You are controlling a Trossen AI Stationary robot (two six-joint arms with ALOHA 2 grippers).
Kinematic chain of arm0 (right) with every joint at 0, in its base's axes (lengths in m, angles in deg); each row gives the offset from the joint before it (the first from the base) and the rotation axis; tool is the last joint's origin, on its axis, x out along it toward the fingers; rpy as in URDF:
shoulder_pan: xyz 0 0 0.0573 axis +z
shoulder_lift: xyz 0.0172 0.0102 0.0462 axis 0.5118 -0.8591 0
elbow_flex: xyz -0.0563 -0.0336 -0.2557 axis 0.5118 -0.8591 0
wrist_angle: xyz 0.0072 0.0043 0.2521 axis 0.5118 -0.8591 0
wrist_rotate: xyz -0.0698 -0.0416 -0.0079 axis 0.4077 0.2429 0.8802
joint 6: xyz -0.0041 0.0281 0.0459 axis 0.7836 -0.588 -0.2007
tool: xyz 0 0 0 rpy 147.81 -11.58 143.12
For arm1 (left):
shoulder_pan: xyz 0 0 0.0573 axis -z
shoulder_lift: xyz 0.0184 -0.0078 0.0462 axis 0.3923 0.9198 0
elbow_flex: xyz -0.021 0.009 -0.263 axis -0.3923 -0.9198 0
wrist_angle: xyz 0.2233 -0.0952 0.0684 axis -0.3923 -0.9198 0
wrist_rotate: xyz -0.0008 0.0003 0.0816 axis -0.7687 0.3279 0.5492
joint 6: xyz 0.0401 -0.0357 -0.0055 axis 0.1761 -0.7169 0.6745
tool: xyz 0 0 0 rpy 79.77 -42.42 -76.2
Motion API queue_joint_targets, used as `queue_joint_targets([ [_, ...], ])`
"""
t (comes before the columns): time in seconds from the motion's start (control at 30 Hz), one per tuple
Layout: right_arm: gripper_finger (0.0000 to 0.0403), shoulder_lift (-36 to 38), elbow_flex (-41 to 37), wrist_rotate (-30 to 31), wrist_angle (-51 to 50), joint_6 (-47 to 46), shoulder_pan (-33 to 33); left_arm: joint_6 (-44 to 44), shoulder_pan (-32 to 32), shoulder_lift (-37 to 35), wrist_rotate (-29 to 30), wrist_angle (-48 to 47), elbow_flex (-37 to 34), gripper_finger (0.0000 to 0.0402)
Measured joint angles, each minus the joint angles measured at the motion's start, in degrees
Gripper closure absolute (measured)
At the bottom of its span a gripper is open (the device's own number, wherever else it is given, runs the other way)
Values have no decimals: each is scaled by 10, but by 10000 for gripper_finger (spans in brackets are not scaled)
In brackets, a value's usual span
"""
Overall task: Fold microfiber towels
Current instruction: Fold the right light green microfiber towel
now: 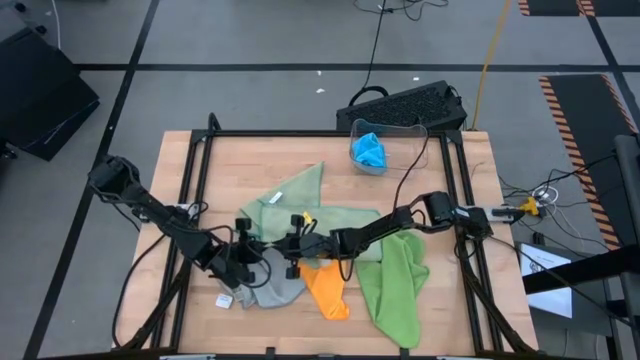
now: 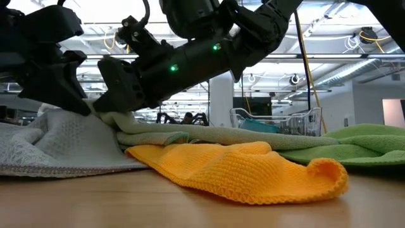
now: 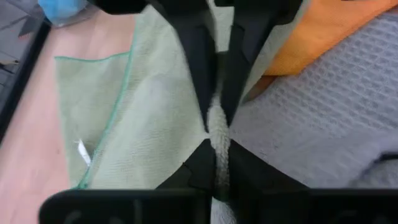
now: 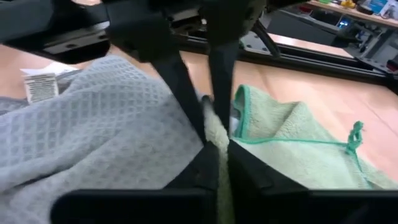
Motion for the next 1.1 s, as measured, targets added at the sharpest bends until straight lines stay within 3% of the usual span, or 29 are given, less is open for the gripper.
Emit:
queue_joint_targets([
  [0.13, 393, 3, 0, 1, -7, -7, -3, -30, 14, 0, 18, -28, 0, 313],
  [0.37, 399, 41, -1, 34, -52, -13, -3, -212, 56, 0, 29, -149, -3, 216],
  [0.47, 400, 62, -1, 44, -89, -18, -3, -230, 71, 0, 65, -157, -4, 189],
  [0.73, 401, 90, -1, 49, -133, -30, -3, -74, 54, 0, 193, -49, -4, 172],
  [0.9, 402, 95, 0, 48, -136, -30, -3, 30, 8, 0, 164, 24, -4, 172],
  [1.1, 402, 102, -1, 47, -143, -30, -2, 88, -47, 0, 117, 29, -4, 172],
])
